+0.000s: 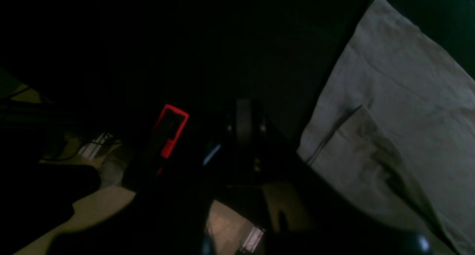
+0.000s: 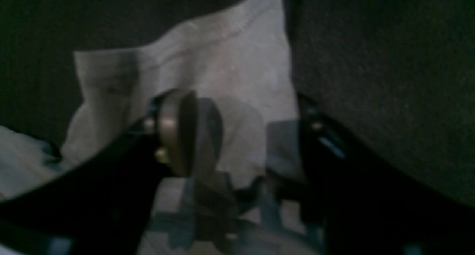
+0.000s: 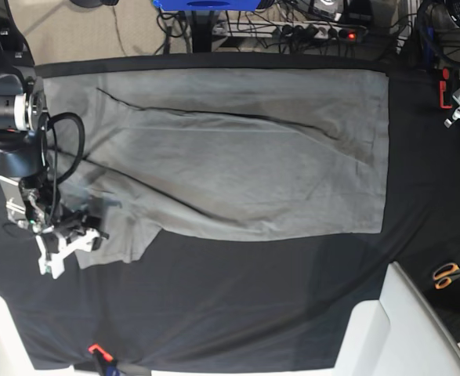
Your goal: Fold the T-shirt properly
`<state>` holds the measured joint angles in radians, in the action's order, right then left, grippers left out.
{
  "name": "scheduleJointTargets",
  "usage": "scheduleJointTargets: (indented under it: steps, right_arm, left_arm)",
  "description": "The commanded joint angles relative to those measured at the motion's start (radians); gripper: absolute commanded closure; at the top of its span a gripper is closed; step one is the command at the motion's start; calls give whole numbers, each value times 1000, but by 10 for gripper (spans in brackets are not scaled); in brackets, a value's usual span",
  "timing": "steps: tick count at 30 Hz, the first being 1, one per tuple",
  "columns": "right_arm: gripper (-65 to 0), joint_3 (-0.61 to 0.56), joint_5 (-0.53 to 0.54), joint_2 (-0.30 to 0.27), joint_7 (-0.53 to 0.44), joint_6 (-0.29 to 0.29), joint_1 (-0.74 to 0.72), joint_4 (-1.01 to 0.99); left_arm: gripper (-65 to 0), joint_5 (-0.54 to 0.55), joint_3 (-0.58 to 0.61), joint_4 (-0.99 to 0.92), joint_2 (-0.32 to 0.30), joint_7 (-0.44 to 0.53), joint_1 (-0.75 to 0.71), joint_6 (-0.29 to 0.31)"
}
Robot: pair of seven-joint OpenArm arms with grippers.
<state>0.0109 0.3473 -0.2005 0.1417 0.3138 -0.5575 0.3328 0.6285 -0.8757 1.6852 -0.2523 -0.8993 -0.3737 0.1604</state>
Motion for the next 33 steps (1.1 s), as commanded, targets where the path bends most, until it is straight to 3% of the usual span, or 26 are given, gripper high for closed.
scheduleJointTargets:
  steps: [1, 7, 10, 13, 15, 18, 23, 29, 33]
  right_arm:
    - [-270, -1, 3, -11, -7, 11, -28, 13]
    - [-18, -1, 3, -11, -7, 8, -32, 13]
    - [-8, -1, 3, -11, -7, 8, -32, 15]
    - [-2, 1, 3, -11, -7, 8, -29, 39]
    - [-2, 1, 3, -11, -3, 9, -26, 53]
    - [-2, 1, 3, -11, 0, 9, -26, 53]
    - [-2, 1, 3, -11, 0, 9, -26, 53]
    - [-2, 1, 3, -11, 0, 9, -26, 53]
    - [-2, 1, 3, -11, 0, 9, -26, 53]
  left_arm:
    - [0, 9, -6, 14, -20, 18, 2, 3]
    - [0, 9, -4, 14, -22, 18, 20, 3]
    - [-16, 9, 20, -9, -43, 13, 64, 3]
    - [-248, 9, 126, -76, -106, 13, 120, 0]
    - [-441, 9, 186, -149, -130, 16, 181, 0]
    - [-650, 9, 235, -290, -153, 18, 285, 0]
    - [-650, -3, 329, -535, -167, 27, 453, 1]
    - [-650, -117, 537, -758, -150, 159, 608, 1]
    - [-650, -118, 557, -824, -112, 176, 638, 1]
